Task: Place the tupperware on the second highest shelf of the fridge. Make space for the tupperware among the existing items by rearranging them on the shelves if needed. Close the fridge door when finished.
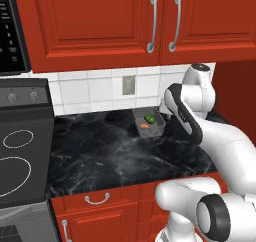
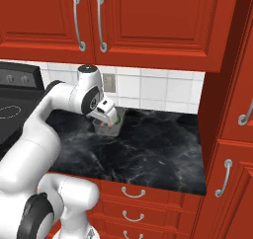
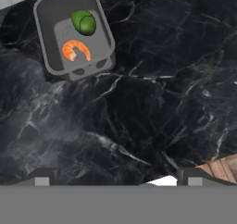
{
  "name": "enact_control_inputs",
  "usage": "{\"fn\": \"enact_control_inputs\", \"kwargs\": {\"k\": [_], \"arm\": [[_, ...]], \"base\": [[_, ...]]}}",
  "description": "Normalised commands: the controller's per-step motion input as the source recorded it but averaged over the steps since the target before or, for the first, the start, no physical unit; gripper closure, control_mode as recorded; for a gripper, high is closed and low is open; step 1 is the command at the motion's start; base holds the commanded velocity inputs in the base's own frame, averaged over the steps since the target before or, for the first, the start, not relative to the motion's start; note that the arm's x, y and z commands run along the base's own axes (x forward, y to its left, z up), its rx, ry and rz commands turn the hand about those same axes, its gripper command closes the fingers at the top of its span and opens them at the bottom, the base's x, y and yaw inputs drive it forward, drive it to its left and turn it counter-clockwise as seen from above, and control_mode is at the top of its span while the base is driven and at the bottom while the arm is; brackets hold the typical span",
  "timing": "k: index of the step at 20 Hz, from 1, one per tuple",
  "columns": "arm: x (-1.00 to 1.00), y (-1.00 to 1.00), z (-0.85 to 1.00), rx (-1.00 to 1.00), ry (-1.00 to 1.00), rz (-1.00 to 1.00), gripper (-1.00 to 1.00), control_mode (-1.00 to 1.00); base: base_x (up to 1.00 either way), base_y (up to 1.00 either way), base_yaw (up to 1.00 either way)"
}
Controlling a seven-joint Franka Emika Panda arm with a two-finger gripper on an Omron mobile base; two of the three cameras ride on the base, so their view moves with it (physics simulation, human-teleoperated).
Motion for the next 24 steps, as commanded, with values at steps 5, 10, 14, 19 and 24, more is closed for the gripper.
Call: {"fn": "enact_control_inputs", "kwargs": {"k": [5,10,14,19,24], "arm": [[0.42,0.00,-0.19,0.00,0.03,-0.04,-1.00,-1.00],[0.27,0.00,-0.31,0.00,0.06,-0.03,-1.00,-1.00],[0.19,0.00,-0.39,0.00,0.07,-0.03,-1.00,-1.00],[0.24,0.00,-0.31,0.00,0.12,-0.03,-1.00,-1.00],[0.26,-0.01,-0.22,0.00,0.16,-0.04,-1.00,-1.00]], "base": [[0.00,0.00,0.00],[0.00,0.00,0.00],[0.00,0.00,0.00],[0.00,0.00,0.00],[0.00,0.00,0.00]]}}
